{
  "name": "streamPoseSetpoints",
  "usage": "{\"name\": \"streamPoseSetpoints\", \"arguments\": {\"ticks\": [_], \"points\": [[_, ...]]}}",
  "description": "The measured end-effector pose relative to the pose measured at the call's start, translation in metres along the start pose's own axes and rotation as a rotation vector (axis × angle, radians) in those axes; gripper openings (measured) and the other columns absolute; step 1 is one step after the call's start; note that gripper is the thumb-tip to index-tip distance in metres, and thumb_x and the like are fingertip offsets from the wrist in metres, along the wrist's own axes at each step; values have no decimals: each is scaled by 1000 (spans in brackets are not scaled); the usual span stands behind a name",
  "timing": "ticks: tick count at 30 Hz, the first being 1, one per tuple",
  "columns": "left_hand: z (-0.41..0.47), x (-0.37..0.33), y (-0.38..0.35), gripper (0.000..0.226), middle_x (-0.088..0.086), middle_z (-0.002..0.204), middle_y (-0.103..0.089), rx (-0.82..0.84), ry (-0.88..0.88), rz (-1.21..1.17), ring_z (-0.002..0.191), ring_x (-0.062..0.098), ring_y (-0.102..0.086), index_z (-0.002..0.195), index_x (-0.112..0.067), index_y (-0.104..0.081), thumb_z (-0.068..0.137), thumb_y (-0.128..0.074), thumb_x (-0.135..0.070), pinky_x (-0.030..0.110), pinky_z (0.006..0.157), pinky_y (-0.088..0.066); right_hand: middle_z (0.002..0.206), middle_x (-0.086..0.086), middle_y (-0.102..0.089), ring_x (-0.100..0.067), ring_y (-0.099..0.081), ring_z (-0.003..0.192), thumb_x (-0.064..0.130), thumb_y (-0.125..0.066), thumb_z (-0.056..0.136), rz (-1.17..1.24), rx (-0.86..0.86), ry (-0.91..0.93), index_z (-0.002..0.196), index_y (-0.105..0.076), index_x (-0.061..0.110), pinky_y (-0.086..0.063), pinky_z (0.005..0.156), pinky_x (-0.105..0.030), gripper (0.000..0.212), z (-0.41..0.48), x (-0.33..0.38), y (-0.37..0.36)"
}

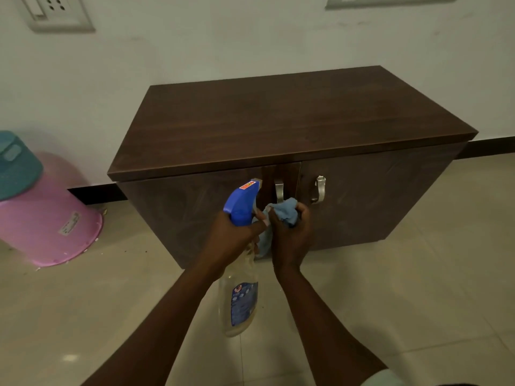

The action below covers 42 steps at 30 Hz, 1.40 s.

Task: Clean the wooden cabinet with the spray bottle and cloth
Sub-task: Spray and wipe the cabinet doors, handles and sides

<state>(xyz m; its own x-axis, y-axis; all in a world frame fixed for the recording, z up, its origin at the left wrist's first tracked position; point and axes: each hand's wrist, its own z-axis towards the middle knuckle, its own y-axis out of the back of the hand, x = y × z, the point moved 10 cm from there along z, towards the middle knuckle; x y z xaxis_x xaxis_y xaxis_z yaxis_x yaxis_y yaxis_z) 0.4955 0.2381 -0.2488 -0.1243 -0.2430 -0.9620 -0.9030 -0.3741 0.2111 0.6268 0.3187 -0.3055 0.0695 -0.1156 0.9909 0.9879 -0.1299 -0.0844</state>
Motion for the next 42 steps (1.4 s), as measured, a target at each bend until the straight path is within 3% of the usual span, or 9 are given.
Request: {"name": "streamPoseSetpoints", "arguments": {"ticks": [5,7,10,13,15,20,27,32,42], "points": [[-2,1,2,11,9,72,-55,-16,30,-12,67,21,-55,86,-19,-52,86,-61,-12,36,68,-51,101,-3,-68,-23,-66,95,12,-75,77,315,35,-452,94,-62,29,-54,88,-49,28,-8,-35,-15],[-3,-2,6,11,9,72,-55,-34,12,-29,66,21,-56,87,-18,-53,86,-62,-12,36,67,-52,103,-3,-67,-14,-65,93,9,-73,79,211,-7,-262,102,-61,23,-55,87,-37,30,-3,-7,-9],[-2,-4,13,13,11,73,-56,-71,-19,-57,65,23,-55,93,-10,-56,83,-65,-9,40,68,-52,103,-4,-64,-7,-59,93,8,-76,75,-123,-46,319,107,-63,7,-46,81,-10,35,4,65,-4],[-1,1,11,16,9,74,-56,-67,-2,-39,66,23,-55,92,-16,-54,83,-65,-11,41,70,-53,104,-2,-58,-3,-49,94,26,-71,77,-281,-34,538,104,-64,3,-39,81,-3,37,5,90,-12],[0,2,4,18,6,74,-57,-41,3,-37,65,19,-57,89,-23,-52,84,-64,-11,39,68,-54,108,0,-55,1,-46,98,33,-65,80,-299,14,535,110,-62,2,-36,84,-1,43,3,81,-11],[1,-3,-1,14,8,77,-58,-32,-9,-39,70,21,-58,87,-21,-54,84,-63,-11,41,73,-54,107,5,-61,5,-57,98,3,-71,83,-166,141,261,115,-55,14,-48,81,-14,37,-2,36,0],[4,-9,-11,26,5,91,-63,6,-52,-111,76,17,-62,92,-28,-56,82,-64,-6,32,67,-56,95,0,-61,-4,-57,86,10,-79,73,-296,205,500,104,-58,6,-46,77,-10,38,15,111,37],[4,-9,-26,18,7,82,-60,54,15,-130,66,16,-58,90,-22,-56,84,-61,-5,22,52,-55,88,2,-61,-16,-64,85,13,-78,77,-342,69,328,99,-52,19,-46,70,-7,34,50,89,98],[14,-6,-74,20,6,69,-60,62,-38,50,63,20,-60,81,-28,-54,81,-68,-14,41,68,-56,92,11,-57,10,-54,81,16,-80,74,-408,200,233,112,-55,11,-45,72,-3,47,78,56,84]]}}
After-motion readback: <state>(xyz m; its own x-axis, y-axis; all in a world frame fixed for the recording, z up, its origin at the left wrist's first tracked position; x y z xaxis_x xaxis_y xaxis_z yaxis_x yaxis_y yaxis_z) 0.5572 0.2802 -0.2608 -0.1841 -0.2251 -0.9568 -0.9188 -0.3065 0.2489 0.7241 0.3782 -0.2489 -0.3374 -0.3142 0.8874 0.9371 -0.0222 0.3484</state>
